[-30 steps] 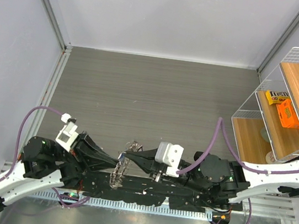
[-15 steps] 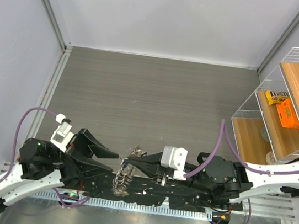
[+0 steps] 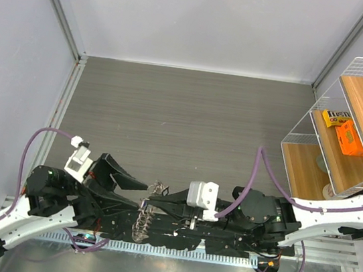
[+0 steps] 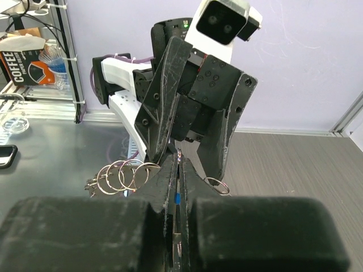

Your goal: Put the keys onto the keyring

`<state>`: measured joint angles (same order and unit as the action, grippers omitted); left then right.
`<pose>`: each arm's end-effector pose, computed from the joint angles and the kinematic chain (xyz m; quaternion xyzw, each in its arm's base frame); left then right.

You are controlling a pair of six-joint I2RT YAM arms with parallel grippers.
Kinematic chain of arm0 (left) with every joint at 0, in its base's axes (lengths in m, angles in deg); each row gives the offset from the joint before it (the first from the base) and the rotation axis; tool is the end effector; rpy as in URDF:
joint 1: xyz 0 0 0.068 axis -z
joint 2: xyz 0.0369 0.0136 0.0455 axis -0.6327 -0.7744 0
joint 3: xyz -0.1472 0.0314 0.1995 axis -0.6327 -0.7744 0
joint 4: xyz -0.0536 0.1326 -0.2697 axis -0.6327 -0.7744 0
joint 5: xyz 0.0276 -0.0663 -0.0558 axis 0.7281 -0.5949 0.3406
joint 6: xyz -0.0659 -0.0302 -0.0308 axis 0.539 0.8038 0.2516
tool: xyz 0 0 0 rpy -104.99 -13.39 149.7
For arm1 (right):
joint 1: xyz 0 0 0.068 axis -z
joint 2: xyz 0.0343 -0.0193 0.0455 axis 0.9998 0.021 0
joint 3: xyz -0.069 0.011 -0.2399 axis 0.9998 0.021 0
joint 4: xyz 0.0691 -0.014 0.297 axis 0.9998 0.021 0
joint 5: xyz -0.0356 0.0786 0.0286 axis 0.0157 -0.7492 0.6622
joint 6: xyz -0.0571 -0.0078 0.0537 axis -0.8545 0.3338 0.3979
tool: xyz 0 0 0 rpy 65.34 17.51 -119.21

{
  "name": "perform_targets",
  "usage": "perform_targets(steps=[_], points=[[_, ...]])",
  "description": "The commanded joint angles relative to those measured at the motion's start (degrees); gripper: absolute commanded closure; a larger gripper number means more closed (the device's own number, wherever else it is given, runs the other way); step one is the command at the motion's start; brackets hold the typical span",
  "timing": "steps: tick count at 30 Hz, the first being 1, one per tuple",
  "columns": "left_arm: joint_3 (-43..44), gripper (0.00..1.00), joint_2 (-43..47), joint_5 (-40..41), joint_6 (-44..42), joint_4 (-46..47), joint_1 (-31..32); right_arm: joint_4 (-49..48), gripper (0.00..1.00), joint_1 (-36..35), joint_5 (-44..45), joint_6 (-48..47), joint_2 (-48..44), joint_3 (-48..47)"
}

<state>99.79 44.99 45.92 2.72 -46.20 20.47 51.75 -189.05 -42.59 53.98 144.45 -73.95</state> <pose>0.0525 -0.1540 0.3716 0.3048 0.4445 -0.7069 0.4581 -0.0381 0.3113 0.4228 -0.4741 0.4449 0.4668 0.5995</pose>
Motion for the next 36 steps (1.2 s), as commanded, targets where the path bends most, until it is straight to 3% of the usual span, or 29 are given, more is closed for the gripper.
perform_targets(steps=[1,13,18,29,36], points=[[2.47,0.42,-0.82,-1.15,0.01,4.04,0.13,-4.98,0.95,0.40,-0.57,1.01,0.40,-2.12],[2.39,0.43,-0.29,-1.59,0.01,4.04,0.04,-5.24,0.95,0.93,-1.01,1.53,2.69,-3.35],[2.47,0.54,-0.38,-2.29,-0.16,3.60,0.04,-5.77,0.94,1.02,-1.01,1.27,2.78,-3.53],[1.95,0.55,-0.90,-2.64,0.10,4.22,0.04,-5.86,0.95,1.37,-1.09,1.18,3.74,-4.40],[1.95,0.71,-2.22,-3.70,0.27,4.92,0.13,-5.94,0.95,1.55,-1.09,1.09,3.83,-4.49]])
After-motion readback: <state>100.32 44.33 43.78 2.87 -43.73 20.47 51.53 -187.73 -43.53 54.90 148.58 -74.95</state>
